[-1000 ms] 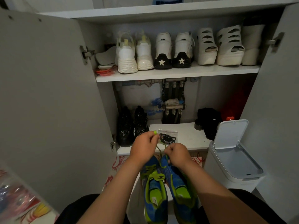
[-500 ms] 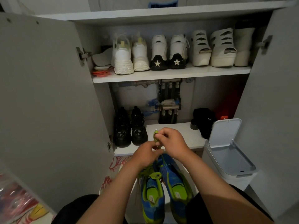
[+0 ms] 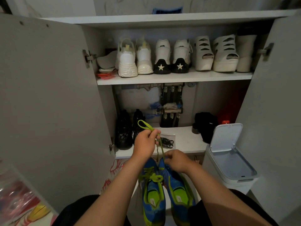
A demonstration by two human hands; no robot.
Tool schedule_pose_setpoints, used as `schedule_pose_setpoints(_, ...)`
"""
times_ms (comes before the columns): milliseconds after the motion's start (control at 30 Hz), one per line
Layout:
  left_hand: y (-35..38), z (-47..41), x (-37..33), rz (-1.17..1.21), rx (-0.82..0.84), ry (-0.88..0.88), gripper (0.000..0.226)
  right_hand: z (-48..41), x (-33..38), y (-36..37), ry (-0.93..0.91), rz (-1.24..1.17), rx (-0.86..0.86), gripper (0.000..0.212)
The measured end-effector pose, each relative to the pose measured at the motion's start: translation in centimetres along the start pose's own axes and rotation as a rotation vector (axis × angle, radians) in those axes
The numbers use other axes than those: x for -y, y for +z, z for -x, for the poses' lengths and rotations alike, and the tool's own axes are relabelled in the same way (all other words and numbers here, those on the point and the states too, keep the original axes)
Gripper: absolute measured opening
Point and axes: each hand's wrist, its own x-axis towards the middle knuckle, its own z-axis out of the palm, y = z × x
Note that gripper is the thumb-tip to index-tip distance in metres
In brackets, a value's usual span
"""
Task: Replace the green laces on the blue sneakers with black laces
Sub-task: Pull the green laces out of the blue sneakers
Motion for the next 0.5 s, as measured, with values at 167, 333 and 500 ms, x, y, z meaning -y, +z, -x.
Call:
schedule_pose_setpoints(167,-0.3,-0.3,-1.7,0.065,-0.078,0.103,0.026,0.1,0.2,0.3,-0.015,0.013,-0.051,0.035)
schedule_pose_setpoints(333,-1.0,-0.8,-1.5,-0.016,-0.167,0.143,0.024,0.1,1.3,-0.3,-0.074,-0.197,-0.262,0.03)
schedule_pose_setpoints(500,-0.9,-1.4,-0.4,-0.084,-0.148,0.064,0.022,-0.4,1.4,-0.5,-0.098,-0.277,-0.34,0.022)
